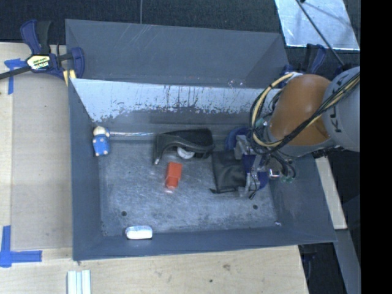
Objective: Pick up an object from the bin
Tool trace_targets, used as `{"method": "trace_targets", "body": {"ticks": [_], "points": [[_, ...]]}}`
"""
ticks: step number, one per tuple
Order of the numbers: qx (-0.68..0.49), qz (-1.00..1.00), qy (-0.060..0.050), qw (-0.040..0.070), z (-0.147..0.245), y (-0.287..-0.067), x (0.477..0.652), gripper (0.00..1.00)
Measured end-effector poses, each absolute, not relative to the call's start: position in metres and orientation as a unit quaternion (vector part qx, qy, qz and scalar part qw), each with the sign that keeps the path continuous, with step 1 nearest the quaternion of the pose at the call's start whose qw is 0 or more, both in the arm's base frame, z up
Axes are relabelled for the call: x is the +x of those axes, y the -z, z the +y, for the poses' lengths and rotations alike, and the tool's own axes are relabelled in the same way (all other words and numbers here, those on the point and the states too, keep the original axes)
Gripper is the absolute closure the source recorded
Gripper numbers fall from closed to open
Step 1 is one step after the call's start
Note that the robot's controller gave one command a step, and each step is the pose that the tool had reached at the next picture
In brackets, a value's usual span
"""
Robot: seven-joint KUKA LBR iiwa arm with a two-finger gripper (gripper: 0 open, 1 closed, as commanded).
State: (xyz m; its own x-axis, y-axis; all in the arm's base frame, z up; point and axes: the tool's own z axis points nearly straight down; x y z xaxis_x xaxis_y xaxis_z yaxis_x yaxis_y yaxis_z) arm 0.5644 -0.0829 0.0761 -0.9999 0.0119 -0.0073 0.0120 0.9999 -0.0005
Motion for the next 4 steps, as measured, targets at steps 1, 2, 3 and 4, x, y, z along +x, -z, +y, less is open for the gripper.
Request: {"method": "trace_targets", "body": {"ticks": [1,2,3,4], "points": [[0.004,1.000,0.000,0.004,-0.082,-0.077,0.565,0.00],[0.004,1.000,-0.001,0.003,-0.081,-0.079,0.566,1.00],[0.003,1.000,0.001,0.005,-0.082,-0.119,0.568,1.00],[0.002,1.000,0.001,0.004,-0.082,-0.152,0.570,1.00]]}}
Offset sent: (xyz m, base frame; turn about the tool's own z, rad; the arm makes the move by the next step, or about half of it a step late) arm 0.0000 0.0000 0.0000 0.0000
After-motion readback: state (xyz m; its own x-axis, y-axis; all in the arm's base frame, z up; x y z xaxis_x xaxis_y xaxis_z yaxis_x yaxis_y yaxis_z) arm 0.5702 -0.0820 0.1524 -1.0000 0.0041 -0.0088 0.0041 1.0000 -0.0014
